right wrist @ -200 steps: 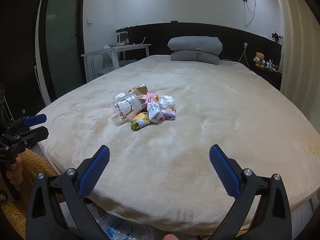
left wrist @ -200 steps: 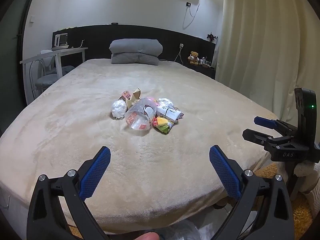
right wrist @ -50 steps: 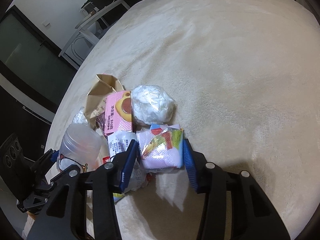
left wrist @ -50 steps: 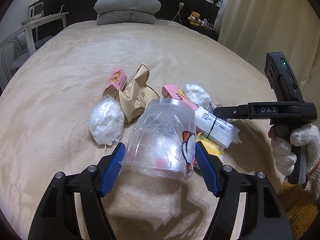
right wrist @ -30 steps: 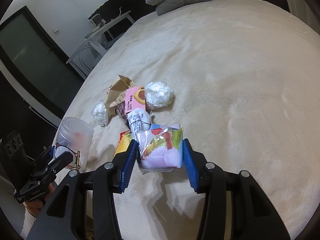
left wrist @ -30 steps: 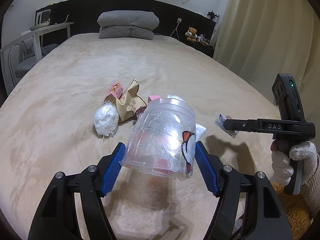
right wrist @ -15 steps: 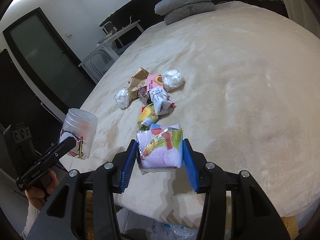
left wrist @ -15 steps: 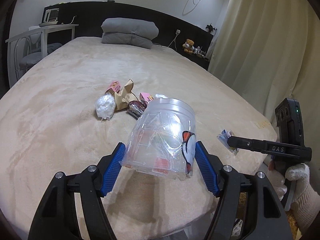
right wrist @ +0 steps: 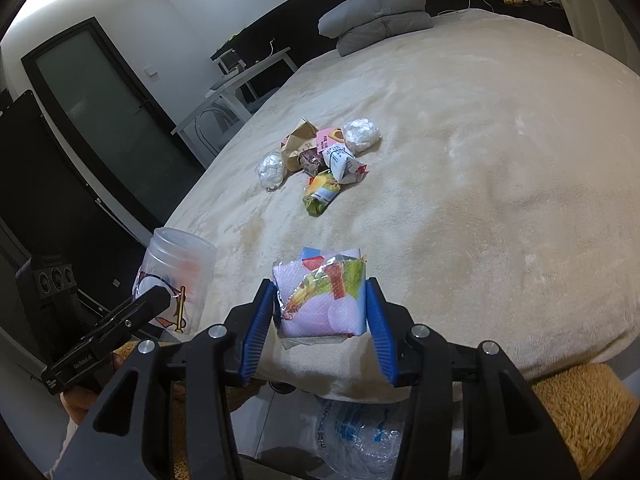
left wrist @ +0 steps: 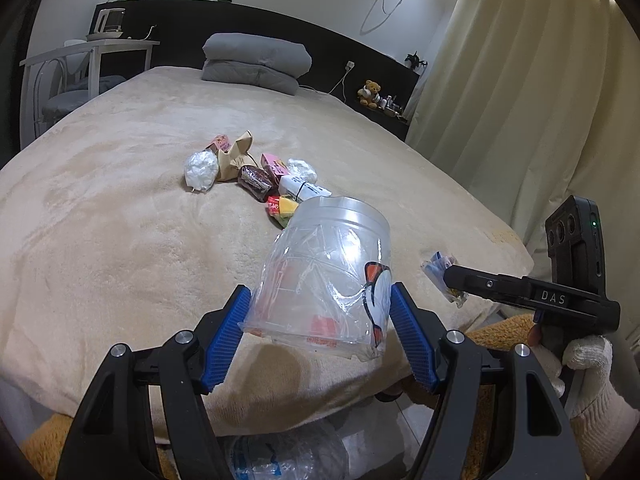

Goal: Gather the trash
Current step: 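Lift the cup with the left gripper while the right gripper carries the wrapper toward the bin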

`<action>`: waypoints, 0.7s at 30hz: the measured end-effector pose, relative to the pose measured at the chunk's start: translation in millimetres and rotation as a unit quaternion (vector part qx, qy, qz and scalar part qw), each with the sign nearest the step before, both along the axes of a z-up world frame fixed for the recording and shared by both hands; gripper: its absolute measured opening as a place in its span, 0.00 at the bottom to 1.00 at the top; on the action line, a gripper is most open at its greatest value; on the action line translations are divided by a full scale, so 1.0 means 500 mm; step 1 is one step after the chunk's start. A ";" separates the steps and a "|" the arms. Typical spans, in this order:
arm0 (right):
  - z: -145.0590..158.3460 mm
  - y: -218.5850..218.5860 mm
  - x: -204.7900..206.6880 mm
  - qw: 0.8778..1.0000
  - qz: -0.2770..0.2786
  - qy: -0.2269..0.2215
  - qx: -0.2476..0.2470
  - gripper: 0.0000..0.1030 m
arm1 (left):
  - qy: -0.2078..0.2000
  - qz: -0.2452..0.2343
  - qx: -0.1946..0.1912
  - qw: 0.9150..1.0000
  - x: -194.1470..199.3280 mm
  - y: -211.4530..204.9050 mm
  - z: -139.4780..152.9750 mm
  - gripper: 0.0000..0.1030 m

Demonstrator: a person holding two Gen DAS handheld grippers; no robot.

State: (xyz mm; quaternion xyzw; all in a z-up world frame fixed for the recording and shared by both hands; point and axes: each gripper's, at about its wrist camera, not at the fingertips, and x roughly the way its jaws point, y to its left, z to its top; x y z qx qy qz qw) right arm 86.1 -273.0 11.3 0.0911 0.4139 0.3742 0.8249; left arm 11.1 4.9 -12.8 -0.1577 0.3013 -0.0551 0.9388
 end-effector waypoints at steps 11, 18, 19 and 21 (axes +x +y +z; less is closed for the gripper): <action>-0.010 -0.043 -0.108 1.000 0.002 -0.005 0.008 0.45 | 0.003 0.003 -0.013 1.000 -0.092 -0.050 -0.021 0.67; -0.035 -0.057 -0.134 1.000 0.005 0.012 0.009 0.45 | 0.029 -0.003 -0.029 0.999 -0.122 -0.072 -0.063 0.67; -0.041 -0.056 -0.136 1.000 0.006 0.015 0.006 0.45 | 0.037 -0.004 -0.029 0.999 -0.123 -0.078 -0.073 0.67; -0.057 -0.053 -0.136 1.000 0.011 0.029 -0.001 0.45 | 0.058 -0.012 -0.027 0.998 -0.119 -0.090 -0.093 0.67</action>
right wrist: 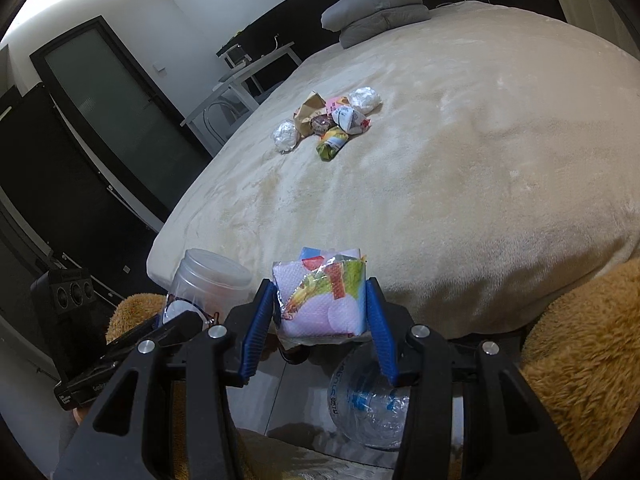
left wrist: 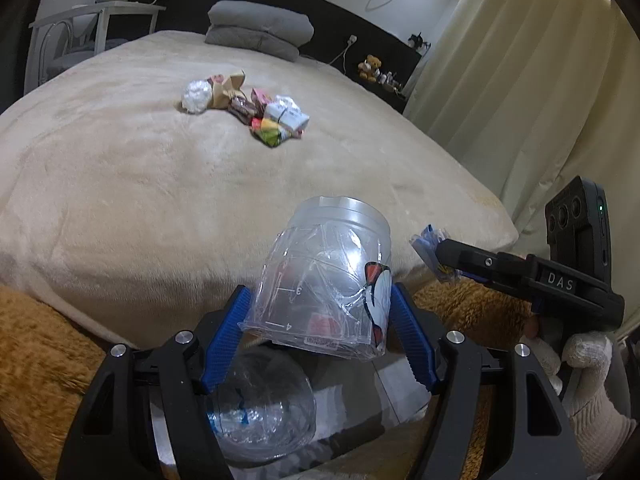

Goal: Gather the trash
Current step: 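Lift the cup with the left gripper while the right gripper carries the wrapper toward the bin, then open both grippers over the clear bin, dropping the cup and wrapper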

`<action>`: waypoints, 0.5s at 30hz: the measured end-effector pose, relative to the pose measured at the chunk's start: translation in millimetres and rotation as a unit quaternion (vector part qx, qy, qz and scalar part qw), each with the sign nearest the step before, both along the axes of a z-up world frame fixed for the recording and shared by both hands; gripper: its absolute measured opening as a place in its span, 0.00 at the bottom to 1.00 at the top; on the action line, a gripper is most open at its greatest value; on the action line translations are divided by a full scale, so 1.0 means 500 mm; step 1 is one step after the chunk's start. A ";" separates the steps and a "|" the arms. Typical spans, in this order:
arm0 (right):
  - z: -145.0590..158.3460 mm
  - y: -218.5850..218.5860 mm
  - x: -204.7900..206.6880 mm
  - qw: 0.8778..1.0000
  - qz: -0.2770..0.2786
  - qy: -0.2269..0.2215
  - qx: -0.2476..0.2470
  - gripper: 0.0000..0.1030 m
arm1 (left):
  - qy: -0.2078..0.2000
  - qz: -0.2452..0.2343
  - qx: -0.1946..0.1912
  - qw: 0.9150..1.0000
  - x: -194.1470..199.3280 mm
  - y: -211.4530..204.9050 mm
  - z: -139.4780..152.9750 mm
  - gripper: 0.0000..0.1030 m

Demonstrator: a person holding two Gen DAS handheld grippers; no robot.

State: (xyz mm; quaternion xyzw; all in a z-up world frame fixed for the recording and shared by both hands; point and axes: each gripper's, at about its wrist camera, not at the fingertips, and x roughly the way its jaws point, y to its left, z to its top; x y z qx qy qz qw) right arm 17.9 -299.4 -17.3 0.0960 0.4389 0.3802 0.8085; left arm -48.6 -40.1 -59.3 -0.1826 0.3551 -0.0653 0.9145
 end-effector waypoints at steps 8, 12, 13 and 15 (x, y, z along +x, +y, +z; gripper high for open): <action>-0.056 0.027 0.016 0.998 0.017 0.055 -0.040 0.45 | 0.041 -0.003 -0.004 0.999 0.012 0.000 -0.041 0.67; -0.094 0.045 0.021 0.993 0.026 0.086 -0.072 0.45 | 0.081 -0.009 -0.005 0.997 0.025 -0.003 -0.073 0.67; -0.104 0.048 0.024 0.992 0.026 0.097 -0.077 0.45 | 0.093 -0.011 -0.005 0.996 0.030 -0.006 -0.084 0.67; -0.124 0.054 0.030 0.989 0.026 0.116 -0.089 0.45 | 0.125 -0.011 -0.001 0.992 0.040 -0.008 -0.109 0.67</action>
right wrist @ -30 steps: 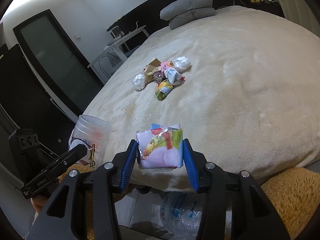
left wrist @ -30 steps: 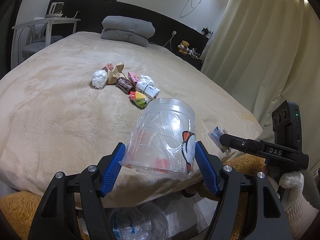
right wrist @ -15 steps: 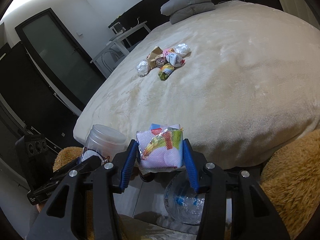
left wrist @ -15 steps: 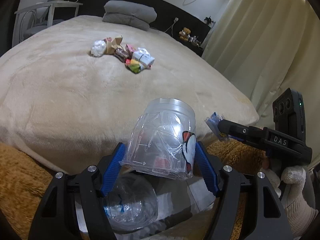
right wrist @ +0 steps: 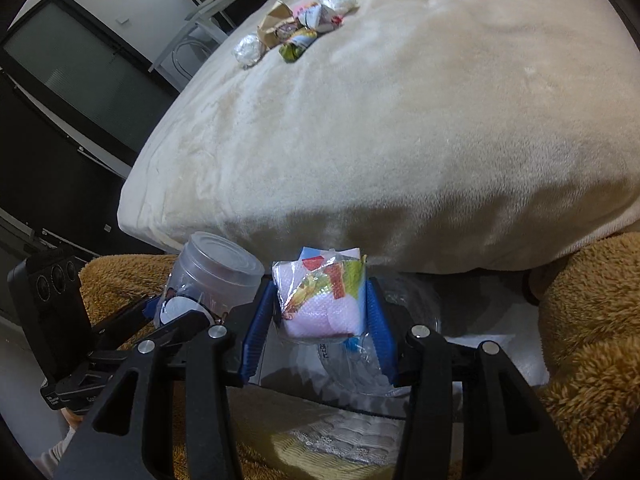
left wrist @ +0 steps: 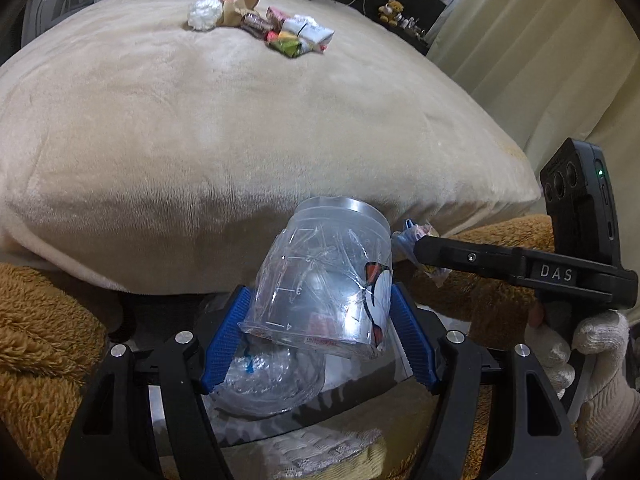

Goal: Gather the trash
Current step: 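Open both grippers over the clear bin, dropping the cup and wrapper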

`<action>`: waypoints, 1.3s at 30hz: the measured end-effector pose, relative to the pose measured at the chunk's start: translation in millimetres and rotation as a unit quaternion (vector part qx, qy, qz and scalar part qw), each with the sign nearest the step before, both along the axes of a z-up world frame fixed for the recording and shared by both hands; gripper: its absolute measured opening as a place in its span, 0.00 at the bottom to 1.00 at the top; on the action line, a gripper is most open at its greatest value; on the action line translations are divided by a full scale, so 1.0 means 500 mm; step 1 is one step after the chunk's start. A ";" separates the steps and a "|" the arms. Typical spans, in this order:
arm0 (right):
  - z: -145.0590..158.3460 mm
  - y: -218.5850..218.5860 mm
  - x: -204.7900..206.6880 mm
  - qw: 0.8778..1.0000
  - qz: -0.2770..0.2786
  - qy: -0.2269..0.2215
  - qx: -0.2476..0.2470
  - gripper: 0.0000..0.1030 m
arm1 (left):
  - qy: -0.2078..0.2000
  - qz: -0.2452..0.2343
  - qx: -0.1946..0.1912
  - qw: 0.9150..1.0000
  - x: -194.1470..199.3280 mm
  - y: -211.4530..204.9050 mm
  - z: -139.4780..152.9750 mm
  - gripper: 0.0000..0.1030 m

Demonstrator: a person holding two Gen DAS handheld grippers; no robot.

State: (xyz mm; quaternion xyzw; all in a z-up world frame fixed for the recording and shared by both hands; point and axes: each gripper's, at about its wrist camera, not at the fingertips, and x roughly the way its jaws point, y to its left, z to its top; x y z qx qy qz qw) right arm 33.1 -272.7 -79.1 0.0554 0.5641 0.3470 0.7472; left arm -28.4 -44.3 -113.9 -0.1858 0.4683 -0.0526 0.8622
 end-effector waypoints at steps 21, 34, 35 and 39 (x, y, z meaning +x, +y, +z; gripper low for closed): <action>-0.145 0.058 0.028 0.985 0.002 0.140 -0.104 0.46 | 0.203 -0.005 -0.015 0.979 0.062 0.000 -0.156 0.67; -0.156 0.064 0.036 0.982 -0.005 0.155 -0.109 0.51 | 0.221 -0.008 -0.020 0.975 0.057 0.003 -0.175 0.75; -0.155 0.062 0.037 0.982 -0.008 0.153 -0.110 0.54 | 0.219 -0.009 -0.015 0.976 0.057 0.000 -0.173 0.81; -0.152 0.056 0.041 0.982 -0.016 0.152 -0.107 0.57 | 0.215 -0.005 -0.007 0.977 0.056 -0.002 -0.169 0.82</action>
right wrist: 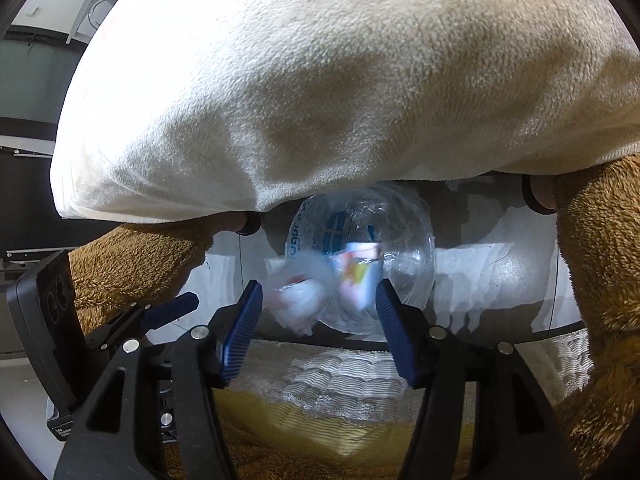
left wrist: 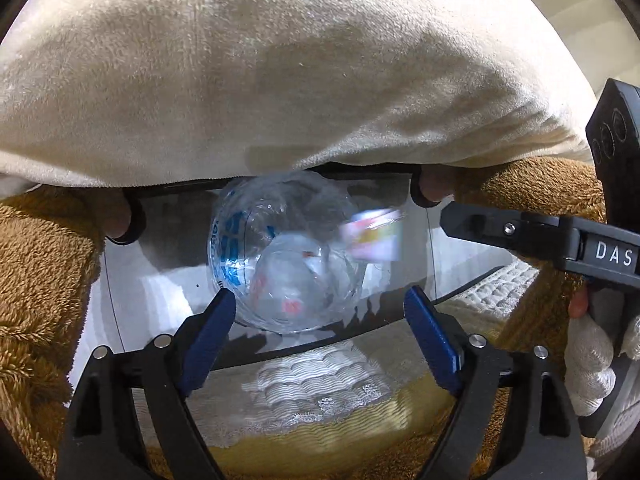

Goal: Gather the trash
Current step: 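Open both grippers over the clear bin, dropping the cup and wrapper, then raise both tools and move back over the trash pile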

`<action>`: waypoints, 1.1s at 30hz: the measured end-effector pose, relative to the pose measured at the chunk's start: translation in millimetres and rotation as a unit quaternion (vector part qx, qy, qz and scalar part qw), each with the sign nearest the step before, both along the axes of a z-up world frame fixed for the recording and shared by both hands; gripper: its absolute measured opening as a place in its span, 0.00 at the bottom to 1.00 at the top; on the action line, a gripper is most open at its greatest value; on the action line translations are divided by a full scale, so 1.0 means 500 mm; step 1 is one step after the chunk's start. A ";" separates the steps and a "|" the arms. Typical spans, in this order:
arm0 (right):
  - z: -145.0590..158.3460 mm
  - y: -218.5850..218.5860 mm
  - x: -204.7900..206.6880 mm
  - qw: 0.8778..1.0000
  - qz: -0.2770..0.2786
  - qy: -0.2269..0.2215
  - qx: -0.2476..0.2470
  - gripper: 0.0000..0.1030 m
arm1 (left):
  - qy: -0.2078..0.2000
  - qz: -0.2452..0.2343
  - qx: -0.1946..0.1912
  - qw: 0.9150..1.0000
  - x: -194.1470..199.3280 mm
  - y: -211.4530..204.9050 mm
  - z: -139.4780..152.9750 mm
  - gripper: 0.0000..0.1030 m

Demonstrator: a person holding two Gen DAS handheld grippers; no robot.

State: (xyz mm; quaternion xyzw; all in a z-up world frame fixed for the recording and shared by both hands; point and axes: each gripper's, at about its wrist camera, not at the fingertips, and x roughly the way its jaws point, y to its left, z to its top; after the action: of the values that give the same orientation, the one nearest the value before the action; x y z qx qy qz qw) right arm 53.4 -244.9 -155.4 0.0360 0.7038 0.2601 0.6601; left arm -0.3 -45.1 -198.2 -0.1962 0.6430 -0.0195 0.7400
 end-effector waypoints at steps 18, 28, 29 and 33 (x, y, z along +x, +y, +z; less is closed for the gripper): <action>0.062 -0.010 -0.016 0.997 0.023 -0.065 0.036 0.57 | -0.107 0.010 0.007 0.994 -0.011 0.018 0.076 0.82; 0.185 -0.035 -0.017 0.973 0.044 -0.199 0.110 0.57 | -0.238 0.016 0.013 0.971 -0.025 0.047 0.189 0.82; 0.200 -0.034 -0.017 0.968 0.049 -0.221 0.110 0.57 | -0.249 0.016 0.015 0.968 -0.024 0.052 0.201 0.82; 0.248 -0.025 -0.008 0.952 0.064 -0.274 0.119 0.57 | -0.279 0.024 0.033 0.959 -0.013 0.074 0.243 0.82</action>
State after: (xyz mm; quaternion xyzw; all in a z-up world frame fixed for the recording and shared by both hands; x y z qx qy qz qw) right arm 49.3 -257.3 -31.2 -0.0037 0.4604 0.3832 0.8007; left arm -6.9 -8.0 -76.8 -0.1738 0.4065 -0.0350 0.8963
